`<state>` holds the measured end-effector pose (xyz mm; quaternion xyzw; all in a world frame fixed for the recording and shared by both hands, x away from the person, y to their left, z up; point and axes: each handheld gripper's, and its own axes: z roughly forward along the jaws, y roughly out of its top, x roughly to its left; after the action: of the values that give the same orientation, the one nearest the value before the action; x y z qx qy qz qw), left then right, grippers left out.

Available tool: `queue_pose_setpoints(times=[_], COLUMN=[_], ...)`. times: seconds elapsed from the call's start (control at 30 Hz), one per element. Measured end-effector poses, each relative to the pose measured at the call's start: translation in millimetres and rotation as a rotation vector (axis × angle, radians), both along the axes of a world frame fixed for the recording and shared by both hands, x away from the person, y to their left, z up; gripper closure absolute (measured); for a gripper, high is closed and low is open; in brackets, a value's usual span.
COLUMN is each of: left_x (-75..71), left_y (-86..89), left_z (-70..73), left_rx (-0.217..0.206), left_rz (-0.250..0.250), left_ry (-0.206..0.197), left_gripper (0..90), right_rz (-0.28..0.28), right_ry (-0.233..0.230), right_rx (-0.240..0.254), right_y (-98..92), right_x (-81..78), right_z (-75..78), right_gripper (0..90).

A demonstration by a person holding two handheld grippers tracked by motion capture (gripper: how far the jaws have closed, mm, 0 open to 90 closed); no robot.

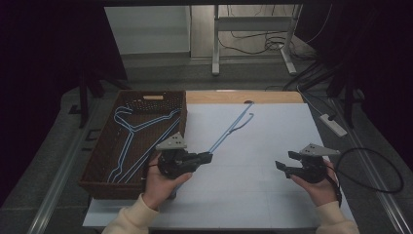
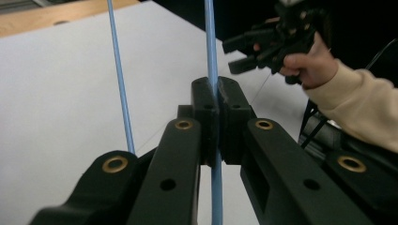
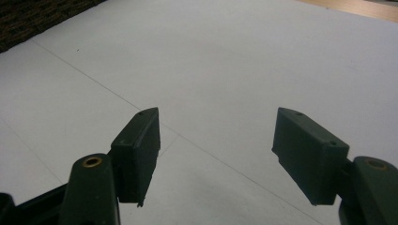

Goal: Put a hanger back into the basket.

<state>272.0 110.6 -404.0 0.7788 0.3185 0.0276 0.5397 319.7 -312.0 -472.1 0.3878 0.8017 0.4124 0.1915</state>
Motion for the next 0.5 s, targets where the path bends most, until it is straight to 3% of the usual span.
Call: queue_pose_setpoints(times=[0.17,0.33,0.5], left_x=[1.5,3.0,3.6], left_y=[21.0,54.4,83.6], left_z=[11.5,26.7,35.1], left_rx=[-0.032,-0.074,-0.079], left_rz=[0.023,0.077,0.125], left_ry=[-0.007,-0.027,-0.039], left_gripper=[87.4,87.3,87.4], right_rz=[0.002,0.004,0.005], right_ry=[0.005,0.005,0.007], right_rx=[-0.011,-0.013,-0.02], right_y=[1.1,1.2,2.0], right_x=[0.1,0.3,0.6], right_z=[-1.5,-2.0,-3.0], right_gripper=[33.0,33.0,33.0])
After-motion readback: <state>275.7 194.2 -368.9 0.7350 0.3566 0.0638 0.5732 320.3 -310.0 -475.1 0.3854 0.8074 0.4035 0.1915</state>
